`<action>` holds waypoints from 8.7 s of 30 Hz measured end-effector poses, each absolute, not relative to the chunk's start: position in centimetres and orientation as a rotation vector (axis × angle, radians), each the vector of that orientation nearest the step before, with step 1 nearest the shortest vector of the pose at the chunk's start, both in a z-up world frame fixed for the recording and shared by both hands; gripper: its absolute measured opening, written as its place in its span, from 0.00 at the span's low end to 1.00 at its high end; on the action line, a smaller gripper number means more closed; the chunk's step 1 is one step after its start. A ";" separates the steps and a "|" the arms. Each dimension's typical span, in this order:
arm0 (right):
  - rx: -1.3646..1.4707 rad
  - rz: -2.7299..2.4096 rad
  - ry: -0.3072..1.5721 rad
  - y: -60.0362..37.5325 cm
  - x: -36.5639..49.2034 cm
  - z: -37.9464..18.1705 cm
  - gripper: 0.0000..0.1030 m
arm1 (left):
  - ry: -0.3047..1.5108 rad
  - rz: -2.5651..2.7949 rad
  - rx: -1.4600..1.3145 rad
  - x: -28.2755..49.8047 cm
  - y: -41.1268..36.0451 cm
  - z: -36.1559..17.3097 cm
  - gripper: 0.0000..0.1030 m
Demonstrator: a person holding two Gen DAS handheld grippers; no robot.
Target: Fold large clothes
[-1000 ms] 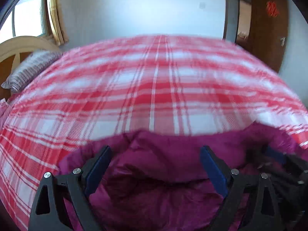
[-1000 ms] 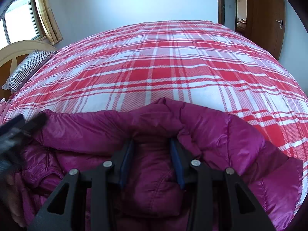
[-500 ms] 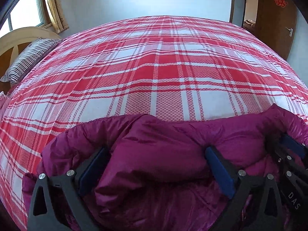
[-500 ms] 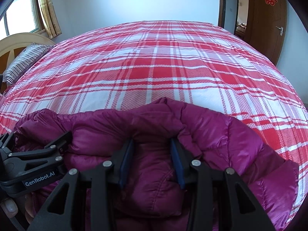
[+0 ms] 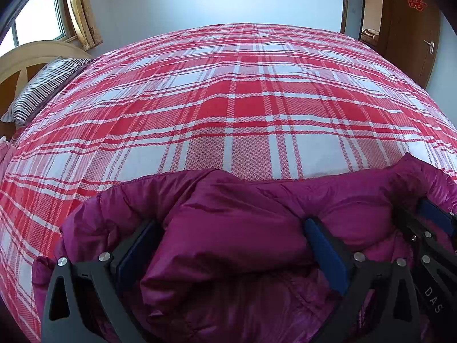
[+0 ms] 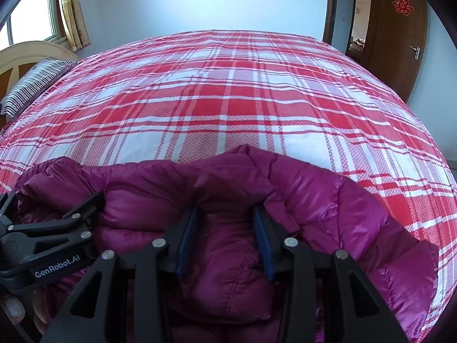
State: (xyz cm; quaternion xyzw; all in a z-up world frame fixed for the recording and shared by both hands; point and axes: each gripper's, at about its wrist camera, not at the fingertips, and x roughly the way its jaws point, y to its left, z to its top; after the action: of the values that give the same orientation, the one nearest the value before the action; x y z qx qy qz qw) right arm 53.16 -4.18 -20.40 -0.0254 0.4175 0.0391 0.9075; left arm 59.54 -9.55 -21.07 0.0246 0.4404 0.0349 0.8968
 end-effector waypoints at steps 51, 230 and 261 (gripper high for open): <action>0.250 0.121 0.903 -27.7 14.7 -19.4 0.78 | 0.809 -0.152 -0.059 13.0 -0.4 -21.0 0.99; 0.066 -0.086 0.903 -15.1 34.6 -19.9 0.76 | 0.826 0.139 0.205 34.3 -14.7 -19.5 0.99; 0.105 -0.184 0.858 -12.5 33.0 -21.5 0.88 | 0.857 0.058 0.124 33.6 -12.4 -18.4 0.99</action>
State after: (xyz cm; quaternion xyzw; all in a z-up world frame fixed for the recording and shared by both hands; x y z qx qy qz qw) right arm 33.01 -12.51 -21.45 0.0508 0.4151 -0.0889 0.9040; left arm 33.60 -12.38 -18.39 0.0603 0.4150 0.0281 0.9074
